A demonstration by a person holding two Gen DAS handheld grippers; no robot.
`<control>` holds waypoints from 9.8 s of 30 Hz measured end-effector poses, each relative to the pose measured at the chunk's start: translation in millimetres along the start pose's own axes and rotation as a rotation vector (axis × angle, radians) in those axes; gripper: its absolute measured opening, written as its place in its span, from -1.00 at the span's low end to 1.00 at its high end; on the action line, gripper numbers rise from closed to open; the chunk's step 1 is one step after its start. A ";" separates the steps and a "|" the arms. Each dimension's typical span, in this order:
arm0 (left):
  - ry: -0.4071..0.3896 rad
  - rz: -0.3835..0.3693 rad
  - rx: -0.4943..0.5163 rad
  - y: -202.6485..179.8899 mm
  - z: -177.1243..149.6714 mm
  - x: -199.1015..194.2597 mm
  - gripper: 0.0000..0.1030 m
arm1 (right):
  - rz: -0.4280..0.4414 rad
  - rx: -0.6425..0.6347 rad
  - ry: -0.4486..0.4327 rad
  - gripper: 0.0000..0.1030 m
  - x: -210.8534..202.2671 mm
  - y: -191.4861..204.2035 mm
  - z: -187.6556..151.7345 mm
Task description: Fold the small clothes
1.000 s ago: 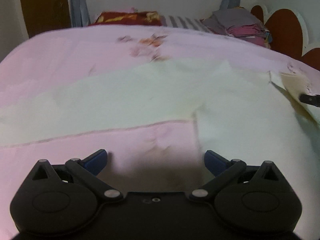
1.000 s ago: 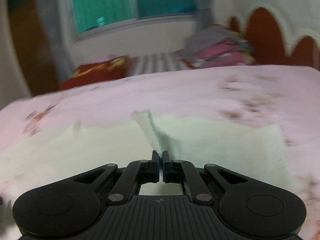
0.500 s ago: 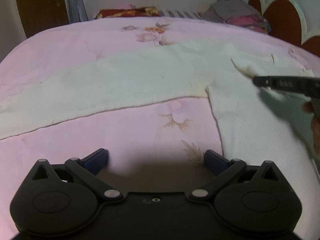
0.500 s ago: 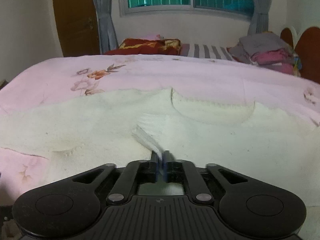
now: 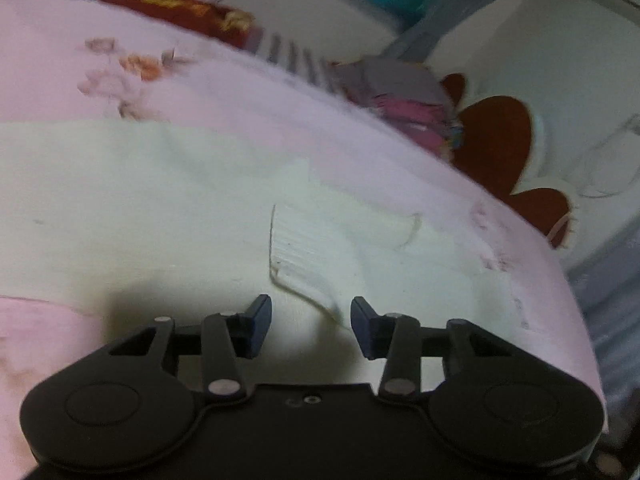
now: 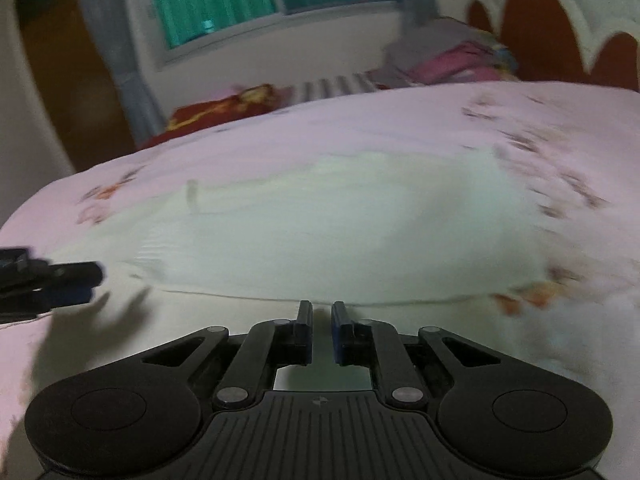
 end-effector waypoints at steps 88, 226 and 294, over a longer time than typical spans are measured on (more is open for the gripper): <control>-0.144 0.036 0.408 -27.0 13.0 24.2 0.23 | 0.316 -0.281 0.026 -0.22 50.0 34.1 37.2; -0.210 0.196 0.244 39.9 4.0 -88.4 -0.03 | 0.017 0.276 -0.037 0.44 -45.1 -60.3 53.4; -0.220 0.172 0.451 -19.3 -29.3 -55.1 -0.38 | 0.058 0.078 -0.072 -0.89 -18.5 -37.4 61.7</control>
Point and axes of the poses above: each gripper's, at about its wrist camera, not at the fingertips, and x roughly the way its jaws point, y to its left, z to its top, the point moved 8 cm from there along x, roughly the way its jaws point, and after that the axes turned 15 degrees about -y, right-handed, at the moved point
